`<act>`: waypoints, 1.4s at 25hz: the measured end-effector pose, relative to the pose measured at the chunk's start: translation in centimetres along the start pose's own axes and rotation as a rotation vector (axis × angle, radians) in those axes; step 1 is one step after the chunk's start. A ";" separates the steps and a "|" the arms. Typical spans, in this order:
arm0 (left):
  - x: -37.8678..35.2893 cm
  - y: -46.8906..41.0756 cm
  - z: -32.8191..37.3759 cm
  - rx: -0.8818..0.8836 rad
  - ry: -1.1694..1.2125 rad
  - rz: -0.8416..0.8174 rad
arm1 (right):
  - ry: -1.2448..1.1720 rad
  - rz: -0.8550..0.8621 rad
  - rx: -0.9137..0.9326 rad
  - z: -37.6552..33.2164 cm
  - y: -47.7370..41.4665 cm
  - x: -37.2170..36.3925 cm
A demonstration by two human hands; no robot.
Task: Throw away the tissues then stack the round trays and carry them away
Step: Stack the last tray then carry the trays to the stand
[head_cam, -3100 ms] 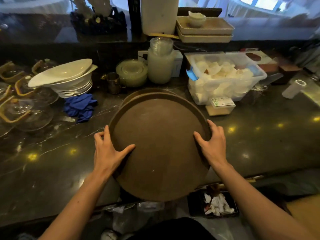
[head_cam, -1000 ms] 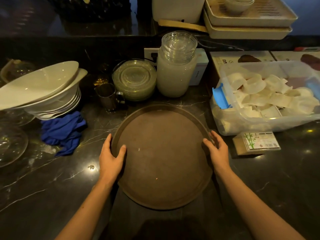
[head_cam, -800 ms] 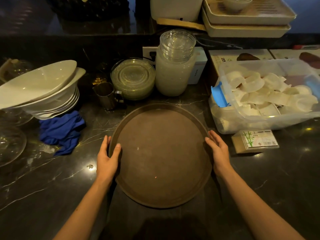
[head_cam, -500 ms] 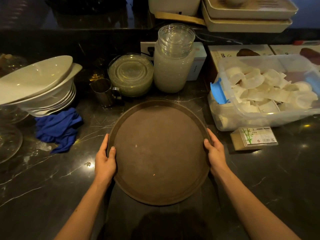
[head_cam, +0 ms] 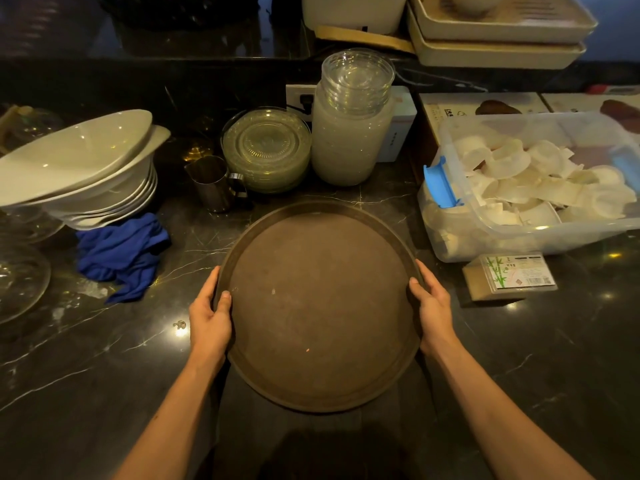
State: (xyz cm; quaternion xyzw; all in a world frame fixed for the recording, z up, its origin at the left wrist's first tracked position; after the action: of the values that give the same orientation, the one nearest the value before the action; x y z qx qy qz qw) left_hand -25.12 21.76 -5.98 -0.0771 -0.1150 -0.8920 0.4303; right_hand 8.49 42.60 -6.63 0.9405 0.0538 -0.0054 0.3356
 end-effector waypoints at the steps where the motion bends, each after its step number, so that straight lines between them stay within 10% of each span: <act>1: 0.3 0.2 0.1 0.001 0.008 0.007 | -0.018 0.000 -0.004 0.2 0.4 0.1; 24: 9.7 9.6 10.3 -0.083 0.274 0.030 | -0.081 -0.063 0.222 -5.3 17.4 1.9; 35: 18.2 23.4 9.6 -0.062 0.312 0.552 | 0.108 -0.415 0.129 -4.8 20.1 -4.2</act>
State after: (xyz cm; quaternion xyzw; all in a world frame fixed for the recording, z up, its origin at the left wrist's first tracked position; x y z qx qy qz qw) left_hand -17.58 -3.41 10.86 0.0193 0.0049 -0.7455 0.6662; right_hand 6.31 29.77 9.98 0.9277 0.2635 -0.0273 0.2630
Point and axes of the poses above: each hand's wrist, its own y-axis away from the middle knuckle, its own x-axis out of the back of the hand, z = x × y, the point moved 10 cm from there along -y, towards the middle knuckle, and after that the axes turned 10 degrees about -x, right-handed, at the moved point
